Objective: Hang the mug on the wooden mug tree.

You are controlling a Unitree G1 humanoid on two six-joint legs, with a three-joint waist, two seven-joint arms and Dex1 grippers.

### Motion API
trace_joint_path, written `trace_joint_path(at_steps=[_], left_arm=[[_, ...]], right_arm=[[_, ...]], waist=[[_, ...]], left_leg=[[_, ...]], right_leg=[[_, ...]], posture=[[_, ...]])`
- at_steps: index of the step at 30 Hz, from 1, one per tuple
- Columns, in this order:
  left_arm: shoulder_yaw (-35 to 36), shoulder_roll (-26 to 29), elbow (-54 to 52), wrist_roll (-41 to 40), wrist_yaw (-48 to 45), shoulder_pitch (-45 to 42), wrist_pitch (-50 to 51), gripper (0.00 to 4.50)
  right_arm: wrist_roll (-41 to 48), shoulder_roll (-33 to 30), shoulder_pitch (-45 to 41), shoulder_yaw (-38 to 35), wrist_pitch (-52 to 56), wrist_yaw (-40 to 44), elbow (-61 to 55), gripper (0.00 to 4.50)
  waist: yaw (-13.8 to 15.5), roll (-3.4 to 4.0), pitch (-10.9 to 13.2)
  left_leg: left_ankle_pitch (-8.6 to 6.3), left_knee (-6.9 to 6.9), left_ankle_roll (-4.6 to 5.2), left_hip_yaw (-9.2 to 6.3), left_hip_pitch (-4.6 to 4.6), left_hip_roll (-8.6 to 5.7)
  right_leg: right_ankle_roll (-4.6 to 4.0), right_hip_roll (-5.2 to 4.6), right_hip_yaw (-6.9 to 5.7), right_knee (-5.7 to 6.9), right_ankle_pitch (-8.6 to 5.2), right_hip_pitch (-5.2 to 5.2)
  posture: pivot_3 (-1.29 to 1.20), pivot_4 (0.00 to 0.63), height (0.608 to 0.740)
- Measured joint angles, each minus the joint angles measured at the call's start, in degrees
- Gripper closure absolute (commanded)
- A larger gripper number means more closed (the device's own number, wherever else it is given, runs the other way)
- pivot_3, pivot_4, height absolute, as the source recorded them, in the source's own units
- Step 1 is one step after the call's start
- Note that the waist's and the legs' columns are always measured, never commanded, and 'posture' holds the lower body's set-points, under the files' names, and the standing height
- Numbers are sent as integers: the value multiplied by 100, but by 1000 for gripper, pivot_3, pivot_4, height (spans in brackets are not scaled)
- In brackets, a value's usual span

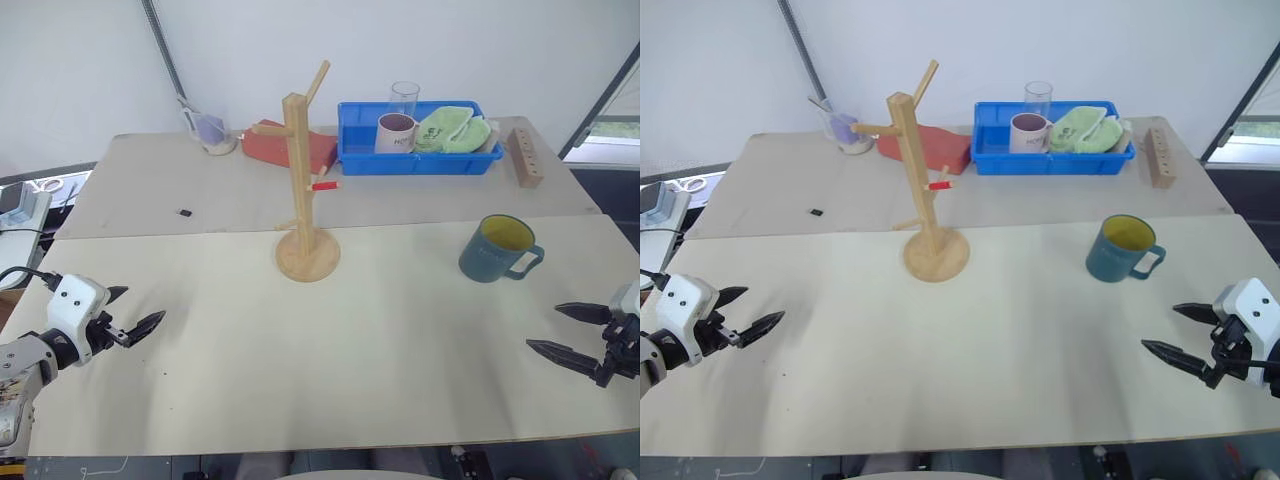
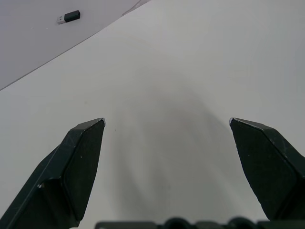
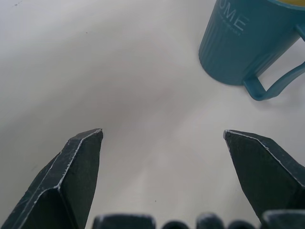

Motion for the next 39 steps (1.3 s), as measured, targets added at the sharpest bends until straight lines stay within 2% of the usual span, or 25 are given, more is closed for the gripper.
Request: trace_joint_path(at_steps=[16,22,25,27,31,35,39], left_arm=[[214,-68,588,-307,-784,-182,-630,0],[100,52,-187,-967,-1300,-703,-132,0],[-205,101,-886,-1375,-1389,-1356,268,0],[-552,80,-1292,-1648,-1428,-1818,582,0],[-1420,-251,-1813,-2213,-1511,-2818,1234,0],[-2245,-723,-1904,-2258,-1657,-3578,1433,0],[-2878,-1161,-1765,-2037,-1794,-4031,1374,0]], right_arm=[[-221,431,-408,109,-2,-575,-77,25],[-240,643,-492,103,0,-890,-198,25],[-216,895,-423,93,89,-1143,-461,25],[-203,1170,-288,63,206,-1392,-728,25],[-213,1920,-221,116,315,-2133,-1190,25],[-679,2565,-447,226,144,-3111,-1307,25],[-1128,2880,-714,437,-15,-3802,-1276,25]], waist=[[-4,0,-2],[44,0,-2],[77,1,-4],[75,9,-9],[53,10,-13],[-27,15,-17],[-55,16,-17]], left_leg=[[0,0,0,-1,3,5],[0,-1,0,0,-9,6],[1,0,0,0,-14,5],[2,8,1,2,-13,2],[3,16,3,-10,-12,2],[6,32,7,-20,-5,0],[30,44,46,-21,-3,-1]], right_leg=[[2,14,4,9,2,6],[2,21,6,11,2,14],[3,29,13,12,2,22],[41,33,23,14,31,32],[45,48,28,28,49,32],[47,58,33,48,50,32],[47,64,45,79,50,27]], posture=[[0,150,740],[0,150,740],[0,150,740],[0,150,740],[0,150,740],[0,150,740],[0,150,740]])
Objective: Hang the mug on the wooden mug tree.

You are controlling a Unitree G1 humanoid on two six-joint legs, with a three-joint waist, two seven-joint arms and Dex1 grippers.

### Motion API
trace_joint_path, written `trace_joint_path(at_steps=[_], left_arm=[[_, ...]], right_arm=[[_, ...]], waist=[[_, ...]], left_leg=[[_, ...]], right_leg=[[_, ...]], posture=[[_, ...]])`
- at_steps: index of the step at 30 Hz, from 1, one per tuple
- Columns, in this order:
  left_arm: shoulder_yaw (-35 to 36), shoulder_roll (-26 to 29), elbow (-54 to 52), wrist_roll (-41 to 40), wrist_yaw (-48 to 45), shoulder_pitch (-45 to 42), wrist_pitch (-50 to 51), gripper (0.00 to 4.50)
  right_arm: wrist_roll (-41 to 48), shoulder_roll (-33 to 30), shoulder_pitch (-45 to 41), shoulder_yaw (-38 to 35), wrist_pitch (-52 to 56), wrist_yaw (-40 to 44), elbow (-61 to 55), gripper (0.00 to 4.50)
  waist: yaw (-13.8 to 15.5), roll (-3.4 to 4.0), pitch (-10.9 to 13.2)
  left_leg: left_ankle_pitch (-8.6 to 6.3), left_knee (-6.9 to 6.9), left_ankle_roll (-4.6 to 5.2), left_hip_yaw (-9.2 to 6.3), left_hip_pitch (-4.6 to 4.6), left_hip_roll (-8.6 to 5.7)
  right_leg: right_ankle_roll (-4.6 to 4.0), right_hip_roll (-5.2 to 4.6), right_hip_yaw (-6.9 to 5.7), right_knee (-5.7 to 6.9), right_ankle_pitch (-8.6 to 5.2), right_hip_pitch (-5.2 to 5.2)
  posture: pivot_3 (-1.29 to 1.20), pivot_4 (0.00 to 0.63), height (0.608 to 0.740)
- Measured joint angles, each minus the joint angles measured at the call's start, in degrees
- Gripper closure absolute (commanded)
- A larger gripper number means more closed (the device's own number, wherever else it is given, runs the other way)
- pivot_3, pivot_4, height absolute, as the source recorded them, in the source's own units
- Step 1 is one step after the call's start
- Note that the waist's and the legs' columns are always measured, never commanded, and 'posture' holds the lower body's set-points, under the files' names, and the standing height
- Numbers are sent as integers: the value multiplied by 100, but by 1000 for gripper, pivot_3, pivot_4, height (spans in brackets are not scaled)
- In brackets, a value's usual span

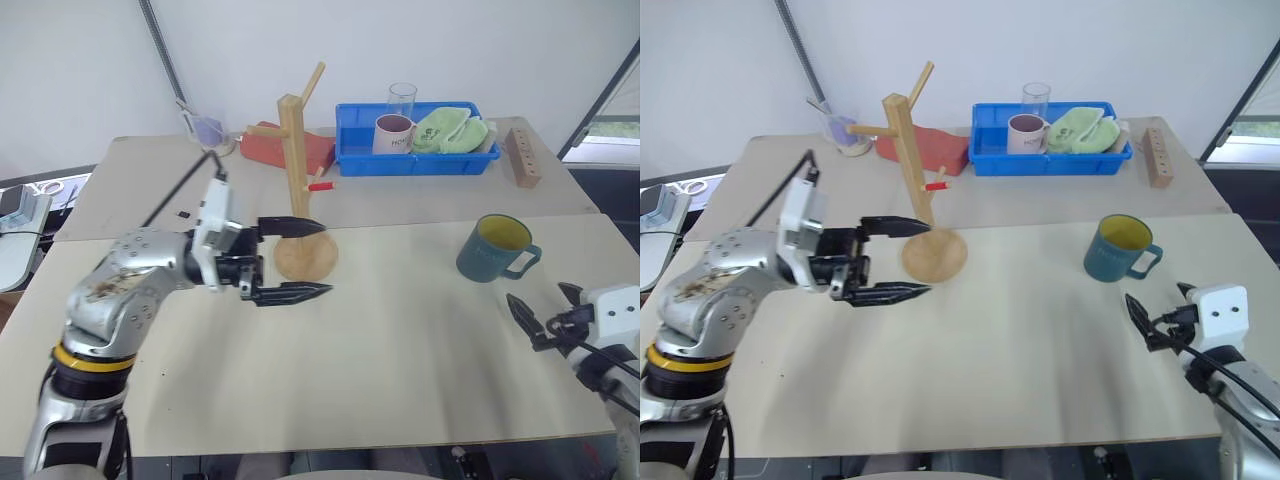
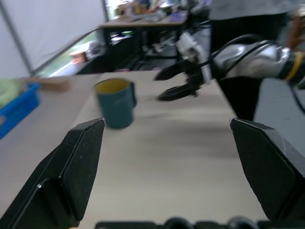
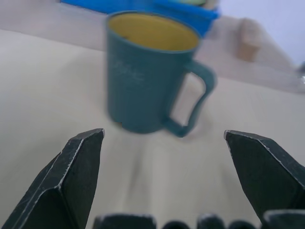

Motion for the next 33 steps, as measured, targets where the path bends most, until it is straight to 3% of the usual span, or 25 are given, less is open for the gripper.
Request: trace_joint_path(at_steps=[8,15,33], left_arm=[[-766,-527,121,600,-57,-393,-115,0],[-775,-582,119,691,-81,-410,-110,0],[-772,-653,101,705,-86,-333,-108,0]], right_arm=[[-35,142,-653,27,-1,-531,977,25],[-34,138,-1214,45,-199,-605,2014,25],[-22,112,-2074,160,-385,-833,2896,25]], waist=[[28,0,0],[1,3,-2],[-26,5,-3]], left_leg=[[3,0,6,-3,-1,0],[7,1,12,-4,-1,0],[16,1,28,-8,-2,0]], right_leg=[[-1,13,19,4,0,2],[-1,77,121,9,0,2],[0,94,142,15,0,7]], posture=[[0,150,740],[0,150,740],[0,150,740]])
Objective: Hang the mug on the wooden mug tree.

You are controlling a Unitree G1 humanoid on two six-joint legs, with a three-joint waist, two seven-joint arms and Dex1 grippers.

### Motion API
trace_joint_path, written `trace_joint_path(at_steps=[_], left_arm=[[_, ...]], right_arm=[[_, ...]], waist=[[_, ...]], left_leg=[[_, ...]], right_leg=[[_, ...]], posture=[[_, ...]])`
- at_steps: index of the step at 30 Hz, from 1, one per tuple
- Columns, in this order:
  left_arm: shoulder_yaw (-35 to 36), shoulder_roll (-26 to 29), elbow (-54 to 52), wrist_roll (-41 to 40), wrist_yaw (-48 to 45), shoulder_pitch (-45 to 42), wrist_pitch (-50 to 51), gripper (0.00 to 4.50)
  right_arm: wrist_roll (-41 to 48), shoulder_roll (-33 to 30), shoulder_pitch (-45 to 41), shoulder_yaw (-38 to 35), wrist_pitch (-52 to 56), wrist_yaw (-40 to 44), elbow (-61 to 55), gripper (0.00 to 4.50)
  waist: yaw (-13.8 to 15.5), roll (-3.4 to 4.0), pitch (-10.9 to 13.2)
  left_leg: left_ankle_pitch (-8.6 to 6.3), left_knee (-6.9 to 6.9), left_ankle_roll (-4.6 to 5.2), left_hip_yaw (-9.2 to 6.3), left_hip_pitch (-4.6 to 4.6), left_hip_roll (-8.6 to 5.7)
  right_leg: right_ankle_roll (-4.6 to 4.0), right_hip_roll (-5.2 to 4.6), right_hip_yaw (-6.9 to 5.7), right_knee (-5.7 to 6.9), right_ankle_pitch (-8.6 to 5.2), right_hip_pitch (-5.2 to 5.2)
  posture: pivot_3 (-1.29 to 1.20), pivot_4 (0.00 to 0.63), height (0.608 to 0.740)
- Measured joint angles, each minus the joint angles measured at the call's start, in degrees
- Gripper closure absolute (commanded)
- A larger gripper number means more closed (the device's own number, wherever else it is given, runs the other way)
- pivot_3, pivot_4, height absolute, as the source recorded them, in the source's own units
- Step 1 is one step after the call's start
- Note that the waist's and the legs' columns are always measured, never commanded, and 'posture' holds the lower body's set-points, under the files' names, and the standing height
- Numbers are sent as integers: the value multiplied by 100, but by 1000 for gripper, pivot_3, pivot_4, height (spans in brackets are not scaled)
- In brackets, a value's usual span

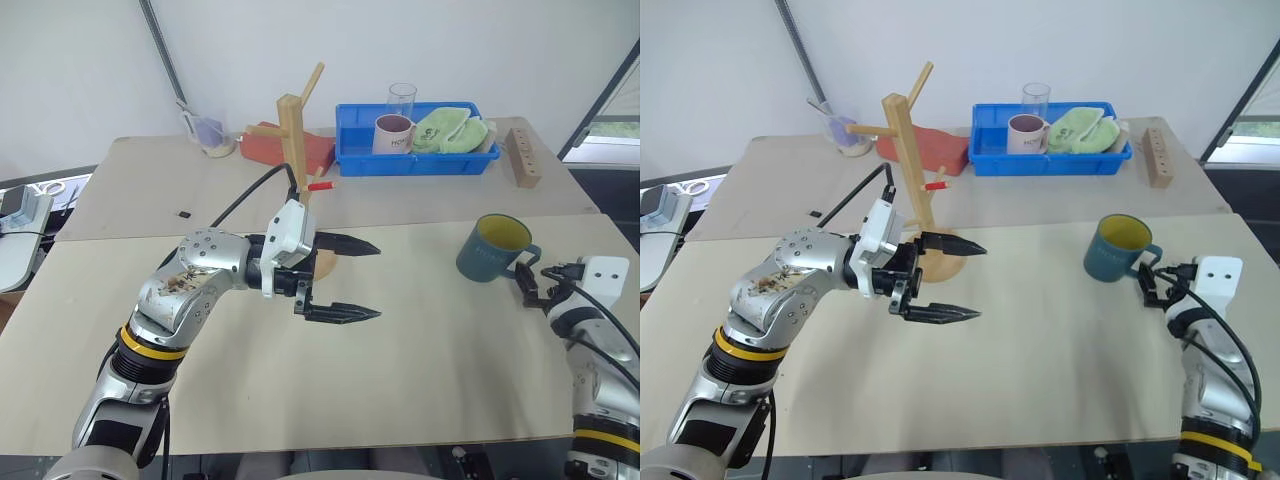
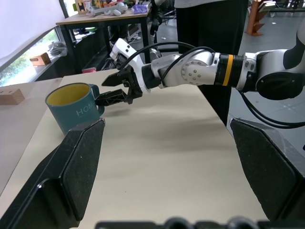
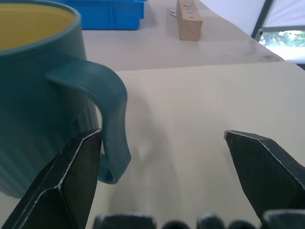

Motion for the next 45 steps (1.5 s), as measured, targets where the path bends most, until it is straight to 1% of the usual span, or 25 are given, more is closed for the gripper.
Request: trace_joint_path(at_steps=[1,3,10,13,14,15,18,20,22,25,26,29,31,33,35,40,43,45], left_arm=[[0,0,0,0,-1,0,1,0],[0,2,2,3,-13,-2,3,0],[0,10,4,24,-16,-32,11,0],[1,12,4,26,-11,-32,21,0],[5,14,4,25,-6,-32,31,0],[14,24,4,25,1,-32,54,0],[117,161,-3,-5,55,-8,152,0],[351,315,-69,-82,130,117,289,0],[593,509,-242,-293,197,351,492,0],[1149,947,-630,-744,279,848,869,0],[1396,1104,-763,-890,352,1031,992,0],[1918,1255,-947,-1141,647,1380,1167,0],[2264,1362,-953,-1187,791,1643,1236,0],[2487,1586,-893,-1172,767,1905,1226,0],[2634,1698,-818,-1161,725,2034,1206,0],[2874,1715,-703,-1184,744,2028,1143,0],[2913,1704,-717,-1363,762,2006,1146,0],[2915,1698,-745,-1496,780,1999,1175,0]], right_arm=[[6,12,-31,8,0,-6,25,25],[50,63,-188,20,1,-34,159,562],[69,153,-355,105,15,-77,376,2924],[122,187,-355,170,22,-74,380,4003],[150,187,-355,182,22,-72,380,4296],[172,187,-358,184,22,-76,380,4462],[173,170,-340,244,34,-7,267,4462],[130,-4,-231,458,93,154,-78,4462],[-86,-392,-121,768,163,367,-530,4462],[-551,-1252,-159,1401,155,899,-1280,4462],[-704,-1559,-270,1656,140,1170,-1561,4462],[-1020,-2056,-935,2356,-93,1864,-1902,4462],[-1279,-2237,-1575,2864,-401,2307,-1918,4462],[-1504,-2241,-2262,3274,-755,2651,-1760,4462],[-1686,-2140,-2854,3634,-1058,2950,-1468,4462],[-2030,-1602,-3951,4400,-1631,3571,-708,4462],[-2244,-1298,-4561,4644,-1911,3720,-151,4462],[-2345,-1113,-4859,4701,-2088,3735,181,4462]], waist=[[-6,1,0],[-39,1,-1],[-74,2,-1],[-80,3,-1],[-80,3,-2],[-80,3,-2],[-91,3,-2],[-116,11,-6],[-141,15,-7],[-202,14,-6],[-221,12,-5],[-230,7,-1],[-236,-3,5],[-236,-14,11],[-207,-24,17],[-134,-28,19],[-112,-23,17],[-100,-18,13]], left_leg=[[0,0,0,0,-1,0],[1,0,2,-1,0,0],[5,-1,8,-8,-1,1],[5,-1,8,-8,-1,1],[5,-1,8,-8,-1,2],[5,-2,9,-9,-2,2],[5,-2,9,-5,-4,1],[6,-3,9,0,-10,-1],[6,-4,10,-1,-9,-1],[6,-9,11,-5,-1,4],[4,-12,13,-5,7,5],[0,-13,12,-3,23,4],[-23,-12,-26,-1,23,4],[-24,-12,-27,-1,22,4],[-24,-12,-27,2,19,4],[-20,-13,-22,6,11,4],[-2,-24,8,5,16,5],[0,-37,11,4,20,6]], right_leg=[[0,0,1,0,0,0],[1,2,2,0,0,2],[4,15,13,1,2,4],[4,33,41,1,2,4],[3,49,69,1,1,4],[2,70,101,1,1,3],[1,83,135,4,0,2],[5,84,148,10,2,2],[8,87,153,11,4,-2],[0,92,155,12,0,-9],[-1,93,155,10,-1,-11],[-7,87,152,2,-5,-17],[-9,84,151,0,-6,-23],[-10,83,151,-2,-6,-24],[-10,80,149,-3,-6,-23],[-11,81,148,3,-4,-26],[-11,83,148,9,-3,-27],[-12,84,147,10,-3,-27]], posture=[[0,150,740],[0,150,740],[0,150,740],[0,150,740],[0,150,740],[0,150,740],[0,150,740],[0,150,740],[0,150,740],[0,150,740],[0,150,740],[0,150,740],[0,150,740],[0,150,740],[0,150,740],[0,150,740],[0,150,740],[0,150,740]])
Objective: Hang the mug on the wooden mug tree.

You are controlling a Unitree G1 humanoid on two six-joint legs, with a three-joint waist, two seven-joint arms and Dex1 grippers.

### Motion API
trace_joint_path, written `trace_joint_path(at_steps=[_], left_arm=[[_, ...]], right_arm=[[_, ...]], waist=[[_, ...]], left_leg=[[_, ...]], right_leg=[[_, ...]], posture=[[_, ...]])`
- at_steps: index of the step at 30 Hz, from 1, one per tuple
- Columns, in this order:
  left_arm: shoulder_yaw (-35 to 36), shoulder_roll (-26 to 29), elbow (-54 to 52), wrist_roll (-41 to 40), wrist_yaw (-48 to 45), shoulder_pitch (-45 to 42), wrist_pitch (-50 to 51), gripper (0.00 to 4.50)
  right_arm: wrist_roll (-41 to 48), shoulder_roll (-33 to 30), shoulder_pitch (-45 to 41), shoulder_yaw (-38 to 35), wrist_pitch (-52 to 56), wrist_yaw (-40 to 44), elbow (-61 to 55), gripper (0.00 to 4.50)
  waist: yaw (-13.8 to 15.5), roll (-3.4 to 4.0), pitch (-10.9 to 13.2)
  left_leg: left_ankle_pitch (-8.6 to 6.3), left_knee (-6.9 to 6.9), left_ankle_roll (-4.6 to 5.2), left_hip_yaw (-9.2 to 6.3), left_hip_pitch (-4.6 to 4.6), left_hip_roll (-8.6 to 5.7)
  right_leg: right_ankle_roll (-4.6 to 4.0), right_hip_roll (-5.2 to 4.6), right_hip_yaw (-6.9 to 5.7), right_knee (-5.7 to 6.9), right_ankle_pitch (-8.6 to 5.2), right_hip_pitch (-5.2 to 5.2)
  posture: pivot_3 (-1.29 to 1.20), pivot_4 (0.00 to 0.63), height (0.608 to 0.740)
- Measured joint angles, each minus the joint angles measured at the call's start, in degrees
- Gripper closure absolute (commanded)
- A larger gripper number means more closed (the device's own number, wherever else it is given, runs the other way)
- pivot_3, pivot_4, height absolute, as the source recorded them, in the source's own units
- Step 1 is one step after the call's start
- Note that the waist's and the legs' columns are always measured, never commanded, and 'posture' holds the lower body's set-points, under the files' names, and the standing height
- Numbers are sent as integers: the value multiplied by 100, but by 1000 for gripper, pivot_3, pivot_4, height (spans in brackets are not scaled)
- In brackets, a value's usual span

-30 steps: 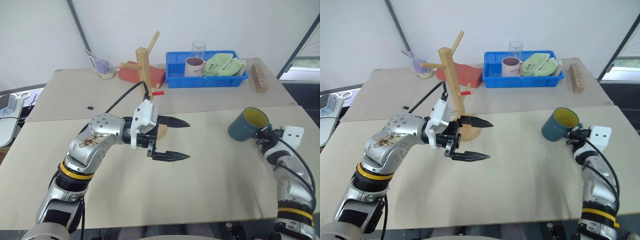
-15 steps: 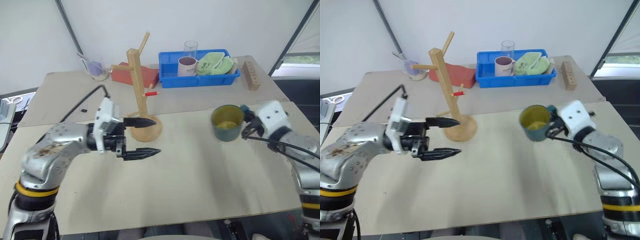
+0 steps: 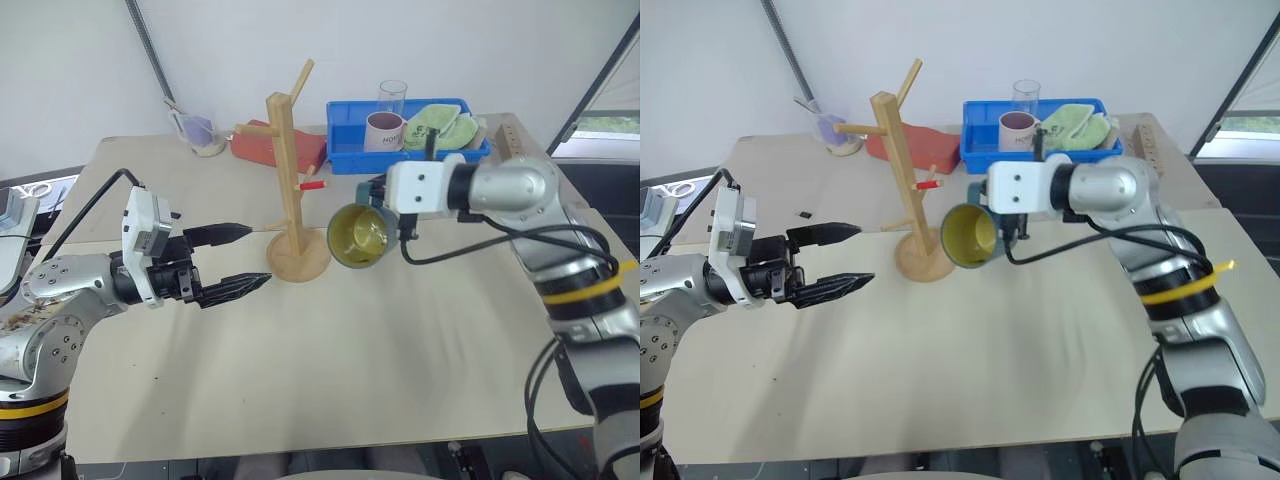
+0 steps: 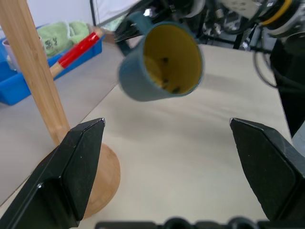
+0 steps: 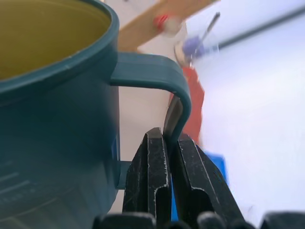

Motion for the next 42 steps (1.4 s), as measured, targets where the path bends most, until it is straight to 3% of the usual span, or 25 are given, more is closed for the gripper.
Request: trace_joint_path(at_steps=[21,34,42], left_arm=[[-347,-160,-3,-45,343,-185,-94,0],[-381,-236,24,34,331,-216,-223,0],[-375,106,273,632,391,-137,-422,0]], right_arm=[[-485,882,-1064,225,-792,270,1467,4462],[-565,975,-1213,223,-1096,297,1678,17],[316,304,-1024,-198,-682,1298,1050,17]], waist=[[-3,13,-8],[-6,14,-8],[8,13,-8]], left_leg=[[1,-6,1,-2,8,1],[1,-6,2,-4,10,1],[1,-6,1,-2,11,2]], right_leg=[[-2,4,-1,13,1,0],[-2,5,0,16,1,2],[-3,4,0,14,1,5]], posture=[[0,150,740],[0,150,740],[0,150,740]])
